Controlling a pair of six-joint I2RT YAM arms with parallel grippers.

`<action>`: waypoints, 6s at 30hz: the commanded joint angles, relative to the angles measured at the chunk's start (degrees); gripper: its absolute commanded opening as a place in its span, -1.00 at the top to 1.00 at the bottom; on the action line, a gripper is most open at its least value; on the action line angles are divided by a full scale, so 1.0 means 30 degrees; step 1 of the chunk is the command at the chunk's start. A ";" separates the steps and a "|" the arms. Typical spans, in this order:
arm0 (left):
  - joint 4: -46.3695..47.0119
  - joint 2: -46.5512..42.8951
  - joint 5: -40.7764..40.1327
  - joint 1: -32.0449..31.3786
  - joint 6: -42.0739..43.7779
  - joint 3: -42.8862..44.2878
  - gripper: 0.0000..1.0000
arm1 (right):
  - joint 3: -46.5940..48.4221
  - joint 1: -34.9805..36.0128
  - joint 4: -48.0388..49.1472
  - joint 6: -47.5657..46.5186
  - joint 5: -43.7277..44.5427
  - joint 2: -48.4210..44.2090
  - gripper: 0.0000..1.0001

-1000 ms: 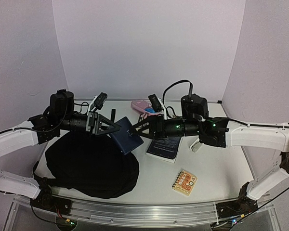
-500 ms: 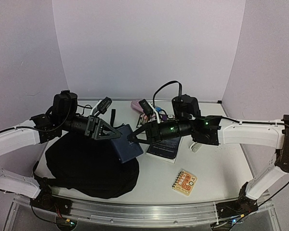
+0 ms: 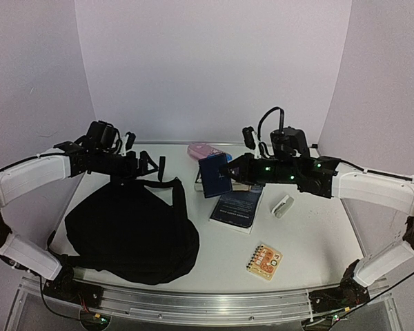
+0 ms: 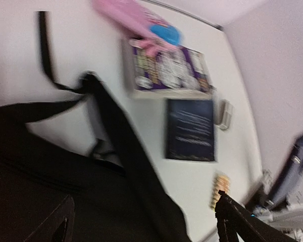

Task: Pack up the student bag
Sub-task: Pick up the book from the center of the board, then adjust the student bag at the center of the board.

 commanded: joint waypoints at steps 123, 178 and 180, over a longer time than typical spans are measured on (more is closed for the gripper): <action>0.1221 0.1435 -0.5378 0.4366 -0.1150 -0.4823 1.00 | -0.0123 0.0943 0.6416 0.8060 0.1315 0.9315 1.00; -0.4784 1.1181 -1.3015 -0.7185 0.2205 0.6824 -0.90 | -0.4905 0.1127 0.2807 0.7692 0.9338 0.1881 1.00; -0.5329 1.1573 -1.3560 -0.7198 0.1999 0.7003 -0.74 | -0.4975 0.1114 0.2781 0.7692 0.9412 0.1775 1.00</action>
